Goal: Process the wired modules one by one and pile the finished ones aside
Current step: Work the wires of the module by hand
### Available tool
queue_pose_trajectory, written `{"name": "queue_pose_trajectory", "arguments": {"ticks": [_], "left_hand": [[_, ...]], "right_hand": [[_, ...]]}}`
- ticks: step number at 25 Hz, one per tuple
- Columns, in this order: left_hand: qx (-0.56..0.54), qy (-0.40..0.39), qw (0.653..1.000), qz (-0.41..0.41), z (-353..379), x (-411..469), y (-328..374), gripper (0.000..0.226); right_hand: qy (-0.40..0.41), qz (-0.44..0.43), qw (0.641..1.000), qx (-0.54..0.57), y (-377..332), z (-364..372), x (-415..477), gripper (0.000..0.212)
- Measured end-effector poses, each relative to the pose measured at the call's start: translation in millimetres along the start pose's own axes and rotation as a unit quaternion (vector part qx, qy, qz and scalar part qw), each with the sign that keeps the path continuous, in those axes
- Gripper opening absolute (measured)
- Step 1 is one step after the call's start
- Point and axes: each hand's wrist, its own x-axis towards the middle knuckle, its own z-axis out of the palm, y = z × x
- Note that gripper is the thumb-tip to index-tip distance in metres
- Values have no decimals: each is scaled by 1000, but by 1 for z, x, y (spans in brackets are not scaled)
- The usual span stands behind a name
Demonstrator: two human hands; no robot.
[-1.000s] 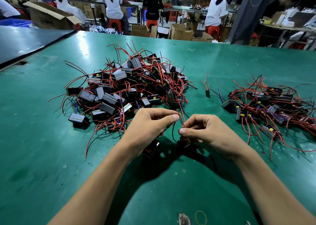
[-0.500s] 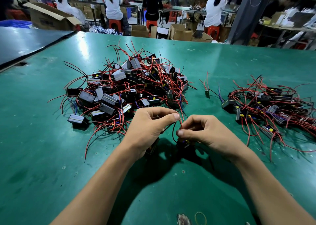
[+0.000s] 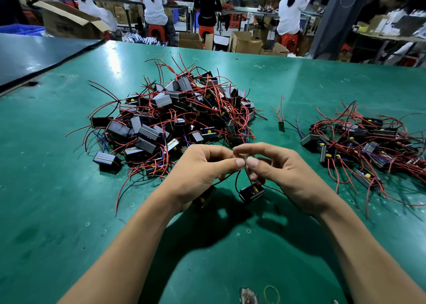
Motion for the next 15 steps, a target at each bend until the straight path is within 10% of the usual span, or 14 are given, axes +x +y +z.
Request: {"name": "queue_pose_trajectory", "arguments": {"ticks": [15], "left_hand": [[23,-28,999,-19,1,0,-1,15]], "right_hand": [[70,-12,995,-65,-2,0,-1,19]]}}
